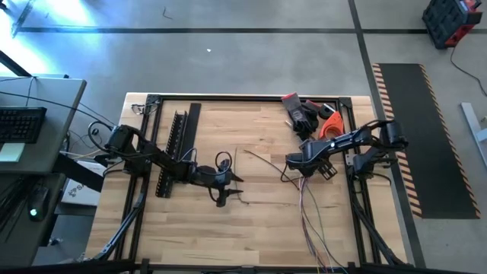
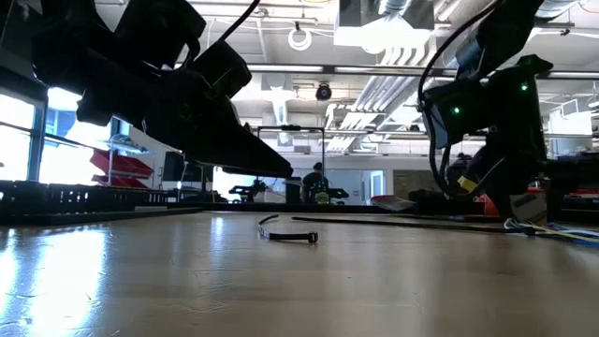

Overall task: Ziptie cables
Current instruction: Wrap the cables together using the left black zip tie

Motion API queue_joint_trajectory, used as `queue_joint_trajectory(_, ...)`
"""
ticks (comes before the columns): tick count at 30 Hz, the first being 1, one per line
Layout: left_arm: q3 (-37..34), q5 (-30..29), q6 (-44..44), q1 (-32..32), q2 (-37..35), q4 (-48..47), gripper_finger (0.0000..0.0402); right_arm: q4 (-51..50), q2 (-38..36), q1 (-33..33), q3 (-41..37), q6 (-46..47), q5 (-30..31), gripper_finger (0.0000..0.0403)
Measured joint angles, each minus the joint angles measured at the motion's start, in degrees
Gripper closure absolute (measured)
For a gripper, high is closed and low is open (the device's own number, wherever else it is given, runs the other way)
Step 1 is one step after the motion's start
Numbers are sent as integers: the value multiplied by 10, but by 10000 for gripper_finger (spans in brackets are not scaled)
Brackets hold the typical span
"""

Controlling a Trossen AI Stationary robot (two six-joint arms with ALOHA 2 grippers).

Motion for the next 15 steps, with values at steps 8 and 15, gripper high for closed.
queue_joint_trajectory(8,0,0,5,-1,0,16,223,0,1,3,-7,0,-9,282)
queue_joint_trajectory(15,0,-4,10,-4,0,23,223,-19,1,7,-7,11,-11,394)
